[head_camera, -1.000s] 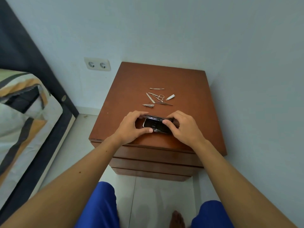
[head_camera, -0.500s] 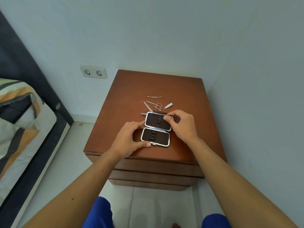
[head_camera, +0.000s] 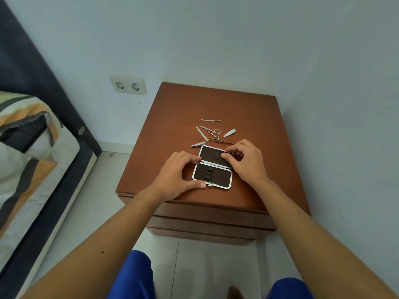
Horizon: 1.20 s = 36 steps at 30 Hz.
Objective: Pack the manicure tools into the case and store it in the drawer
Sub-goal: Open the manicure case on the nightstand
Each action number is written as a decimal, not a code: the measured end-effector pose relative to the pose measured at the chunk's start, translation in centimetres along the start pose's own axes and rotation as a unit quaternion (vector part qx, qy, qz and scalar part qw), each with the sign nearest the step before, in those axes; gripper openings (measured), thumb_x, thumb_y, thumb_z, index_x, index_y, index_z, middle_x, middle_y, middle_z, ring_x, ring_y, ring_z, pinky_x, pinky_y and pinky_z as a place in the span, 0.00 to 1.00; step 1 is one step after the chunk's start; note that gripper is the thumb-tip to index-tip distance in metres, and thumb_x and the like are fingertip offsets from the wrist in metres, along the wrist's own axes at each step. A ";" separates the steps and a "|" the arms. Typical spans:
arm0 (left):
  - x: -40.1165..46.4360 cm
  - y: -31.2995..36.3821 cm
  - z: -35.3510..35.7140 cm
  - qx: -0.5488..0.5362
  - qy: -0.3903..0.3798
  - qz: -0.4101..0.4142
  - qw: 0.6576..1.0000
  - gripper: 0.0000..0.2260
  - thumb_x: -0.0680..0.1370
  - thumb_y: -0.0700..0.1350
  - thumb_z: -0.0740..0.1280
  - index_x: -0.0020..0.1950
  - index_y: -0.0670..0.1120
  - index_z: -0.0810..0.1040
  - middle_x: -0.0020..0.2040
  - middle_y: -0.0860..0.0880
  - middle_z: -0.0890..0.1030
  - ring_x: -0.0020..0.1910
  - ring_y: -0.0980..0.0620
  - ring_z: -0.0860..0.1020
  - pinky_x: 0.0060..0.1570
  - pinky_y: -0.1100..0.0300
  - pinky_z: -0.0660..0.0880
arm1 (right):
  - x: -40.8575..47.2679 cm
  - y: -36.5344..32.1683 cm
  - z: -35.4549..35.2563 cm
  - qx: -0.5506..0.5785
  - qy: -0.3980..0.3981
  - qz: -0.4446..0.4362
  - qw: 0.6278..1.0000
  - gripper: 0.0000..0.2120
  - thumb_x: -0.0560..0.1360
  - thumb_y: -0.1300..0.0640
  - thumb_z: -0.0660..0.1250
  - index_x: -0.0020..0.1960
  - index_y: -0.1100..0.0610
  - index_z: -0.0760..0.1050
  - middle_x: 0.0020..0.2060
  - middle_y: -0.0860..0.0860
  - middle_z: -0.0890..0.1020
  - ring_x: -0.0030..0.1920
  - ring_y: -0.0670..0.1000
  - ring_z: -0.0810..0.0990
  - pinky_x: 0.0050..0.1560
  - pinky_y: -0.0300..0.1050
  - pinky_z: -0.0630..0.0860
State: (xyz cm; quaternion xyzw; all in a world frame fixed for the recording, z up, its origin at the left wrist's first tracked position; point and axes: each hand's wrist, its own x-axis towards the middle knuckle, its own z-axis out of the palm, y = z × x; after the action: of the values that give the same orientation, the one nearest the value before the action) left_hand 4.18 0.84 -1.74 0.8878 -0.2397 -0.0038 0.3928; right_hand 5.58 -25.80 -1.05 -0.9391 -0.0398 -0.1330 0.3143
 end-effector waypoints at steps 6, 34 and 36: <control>-0.3 -0.1 -0.8 -0.019 -0.008 -0.015 1.000 0.29 0.71 0.54 0.82 0.69 0.53 0.79 0.62 0.62 0.78 0.63 0.58 0.73 0.62 0.62 0.72 | -1.4 0.1 -1.4 0.005 -0.019 0.002 1.000 0.07 0.75 0.50 0.78 0.51 0.52 0.86 0.43 0.44 0.80 0.43 0.46 0.78 0.45 0.41 0.73; -4.0 0.6 -2.0 0.084 -0.070 -0.017 0.994 0.51 0.68 0.75 0.74 0.83 0.51 0.62 0.82 0.52 0.64 0.83 0.53 0.58 0.81 0.51 0.61 | -7.2 -3.3 -4.6 -0.036 -0.209 0.024 0.977 0.57 0.62 0.32 0.81 0.82 0.51 0.61 0.74 0.44 0.66 0.72 0.47 0.63 0.74 0.46 0.66; -3.7 0.5 -2.0 0.100 -0.073 -0.024 0.992 0.52 0.68 0.75 0.73 0.84 0.51 0.60 0.83 0.52 0.62 0.83 0.53 0.57 0.80 0.54 0.59 | -6.1 -3.1 -4.7 -0.041 -0.227 0.014 0.973 0.56 0.61 0.32 0.81 0.81 0.50 0.63 0.73 0.43 0.67 0.71 0.46 0.64 0.74 0.49 0.67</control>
State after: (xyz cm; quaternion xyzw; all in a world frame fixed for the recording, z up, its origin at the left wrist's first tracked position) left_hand 1.06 3.58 -0.70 0.9256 -0.2451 -0.0539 0.2833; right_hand -1.80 -26.05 2.67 -0.9573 -0.0910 0.0865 0.2605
